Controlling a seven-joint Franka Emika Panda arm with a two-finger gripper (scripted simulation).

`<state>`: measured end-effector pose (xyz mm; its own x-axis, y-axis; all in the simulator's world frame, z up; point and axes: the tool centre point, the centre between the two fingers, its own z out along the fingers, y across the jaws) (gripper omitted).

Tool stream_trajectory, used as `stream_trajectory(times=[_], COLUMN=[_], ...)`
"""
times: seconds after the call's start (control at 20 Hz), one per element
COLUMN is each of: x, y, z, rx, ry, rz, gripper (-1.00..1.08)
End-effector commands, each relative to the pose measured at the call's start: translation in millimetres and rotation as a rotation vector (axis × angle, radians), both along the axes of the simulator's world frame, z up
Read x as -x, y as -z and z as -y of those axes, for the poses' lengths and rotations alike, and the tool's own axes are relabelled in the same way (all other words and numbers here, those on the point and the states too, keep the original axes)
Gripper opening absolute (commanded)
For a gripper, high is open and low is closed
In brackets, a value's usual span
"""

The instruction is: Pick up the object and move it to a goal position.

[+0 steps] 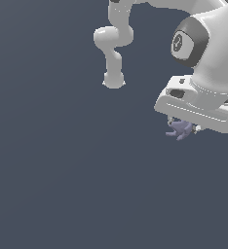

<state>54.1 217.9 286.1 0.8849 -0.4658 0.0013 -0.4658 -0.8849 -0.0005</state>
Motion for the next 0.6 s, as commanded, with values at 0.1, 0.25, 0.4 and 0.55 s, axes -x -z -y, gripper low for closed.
stream_trajectory(times=[0.1, 0.25, 0.4, 0.55], x=[0, -1, -1, -2], y=[-17, -23, -26, -27], z=[-19, -25, -29, -30], rx=[0.0, 0.0, 0.0, 0.0], ry=[0.002, 0.002, 0.002, 0.002], rz=[-0.001, -0.001, -0.001, -0.001], gripper=[-1.0, -1.0, -1.0, -1.0])
